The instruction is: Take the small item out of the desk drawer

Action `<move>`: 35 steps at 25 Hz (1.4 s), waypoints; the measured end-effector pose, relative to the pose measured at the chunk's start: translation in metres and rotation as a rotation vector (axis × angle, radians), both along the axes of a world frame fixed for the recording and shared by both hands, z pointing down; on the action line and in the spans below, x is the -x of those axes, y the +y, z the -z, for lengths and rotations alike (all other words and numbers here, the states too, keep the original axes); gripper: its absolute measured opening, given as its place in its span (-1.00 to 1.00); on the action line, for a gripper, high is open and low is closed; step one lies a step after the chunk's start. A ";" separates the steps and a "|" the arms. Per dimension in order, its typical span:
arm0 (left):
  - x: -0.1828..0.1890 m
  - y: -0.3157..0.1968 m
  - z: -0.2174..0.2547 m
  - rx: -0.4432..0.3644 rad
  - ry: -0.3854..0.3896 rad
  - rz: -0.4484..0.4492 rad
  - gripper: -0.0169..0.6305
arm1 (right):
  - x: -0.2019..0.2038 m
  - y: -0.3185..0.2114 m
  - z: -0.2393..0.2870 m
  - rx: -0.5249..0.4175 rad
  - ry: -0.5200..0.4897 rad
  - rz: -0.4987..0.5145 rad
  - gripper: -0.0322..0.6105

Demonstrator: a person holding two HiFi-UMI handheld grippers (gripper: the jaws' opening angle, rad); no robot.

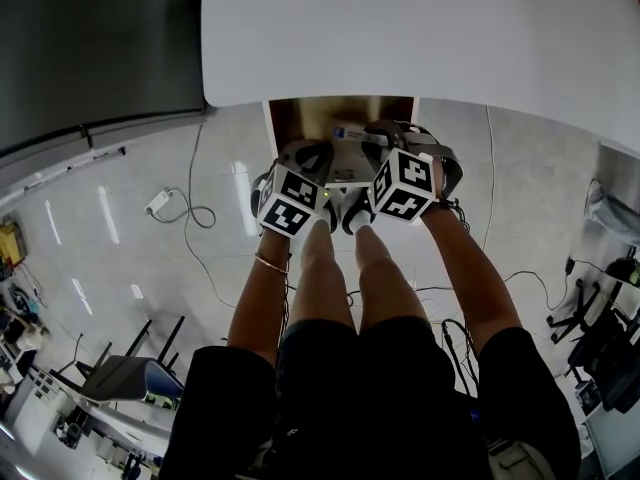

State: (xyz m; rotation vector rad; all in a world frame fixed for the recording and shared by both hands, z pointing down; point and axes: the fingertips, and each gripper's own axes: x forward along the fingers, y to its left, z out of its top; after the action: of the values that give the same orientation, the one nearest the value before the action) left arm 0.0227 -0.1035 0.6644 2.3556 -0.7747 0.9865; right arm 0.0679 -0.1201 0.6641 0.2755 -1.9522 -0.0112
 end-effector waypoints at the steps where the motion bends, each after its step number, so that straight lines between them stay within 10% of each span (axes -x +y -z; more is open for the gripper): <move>1: 0.001 0.000 0.003 -0.003 0.001 0.000 -0.95 | 0.000 0.000 0.004 -0.001 -0.009 -0.012 -0.59; 35: 0.008 -0.002 0.128 -0.124 0.069 0.063 -0.95 | -0.018 -0.006 0.137 -0.062 -0.262 -0.319 -0.59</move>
State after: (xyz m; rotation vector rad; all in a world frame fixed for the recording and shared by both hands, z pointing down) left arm 0.0151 -0.1052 0.5366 2.4397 -0.9007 0.8482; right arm 0.0863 -0.1261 0.5270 0.6543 -2.1476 0.1804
